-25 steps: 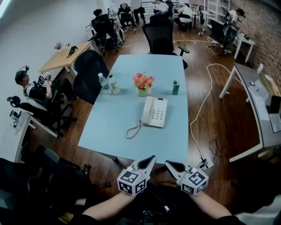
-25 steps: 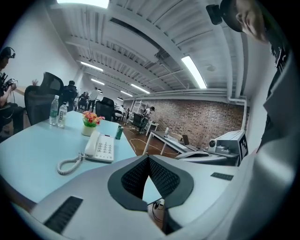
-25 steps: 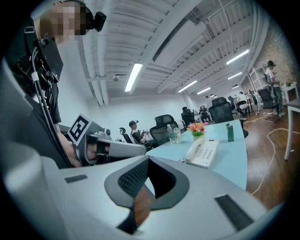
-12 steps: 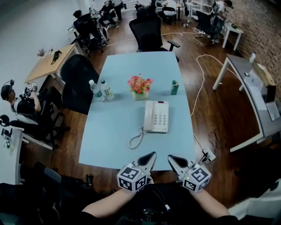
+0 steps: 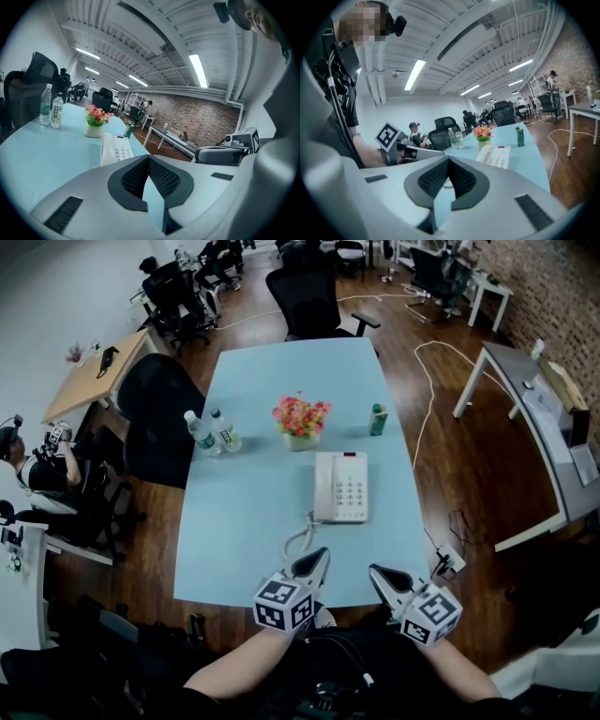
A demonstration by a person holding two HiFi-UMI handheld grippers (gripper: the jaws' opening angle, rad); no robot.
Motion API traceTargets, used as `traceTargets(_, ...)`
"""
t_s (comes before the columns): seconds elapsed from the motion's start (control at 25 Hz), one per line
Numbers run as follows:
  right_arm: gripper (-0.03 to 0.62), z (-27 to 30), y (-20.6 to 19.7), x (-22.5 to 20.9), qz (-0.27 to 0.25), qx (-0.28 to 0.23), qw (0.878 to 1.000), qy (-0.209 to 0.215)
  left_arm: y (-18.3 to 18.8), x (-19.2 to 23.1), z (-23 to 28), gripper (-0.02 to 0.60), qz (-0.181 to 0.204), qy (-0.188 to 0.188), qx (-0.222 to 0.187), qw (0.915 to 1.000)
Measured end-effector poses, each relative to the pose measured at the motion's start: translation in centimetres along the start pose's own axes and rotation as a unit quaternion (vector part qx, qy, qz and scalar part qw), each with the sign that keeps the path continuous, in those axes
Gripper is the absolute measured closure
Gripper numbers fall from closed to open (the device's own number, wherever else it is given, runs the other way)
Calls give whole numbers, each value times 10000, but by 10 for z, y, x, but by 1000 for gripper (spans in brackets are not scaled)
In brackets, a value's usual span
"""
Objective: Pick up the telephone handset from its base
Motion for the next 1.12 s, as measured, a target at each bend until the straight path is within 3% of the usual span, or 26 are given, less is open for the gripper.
traceTargets(0.4, 576, 25, 24, -40, -244, 246, 9978, 559, 19, 49, 42, 579, 217, 1144, -326, 9927)
traceTargets(0.44, 576, 29, 30, -44, -288, 233, 9973, 641, 21, 52, 48, 539, 235, 1243, -353, 9913)
traceTargets(0.48, 576, 32, 37, -49, -353, 224, 9965, 725, 23, 55, 56, 440, 273, 1343, -345, 9900)
traceTargets(0.76, 576, 30, 49, -83, -539, 335, 9925, 1042, 18, 98, 147, 333, 636, 1949, 280, 9783)
traceTargets(0.96, 576, 9, 46, -107, -390, 320, 9950, 860, 3, 132, 210, 333, 777, 2278, 922, 9662)
traceTargets(1.12, 576, -4, 40, -125, -242, 239, 9974, 640, -7, 146, 234, 333, 836, 2485, 1183, 9578)
Point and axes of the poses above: the fingertips, and each gripper's own axes: z forward along the fingers, x to its left, y out of its top, the point moved 8 cm from there along -z, backward along the fingers, and after that the axes turned 13 degrees about -x, right-handed, at the moved point
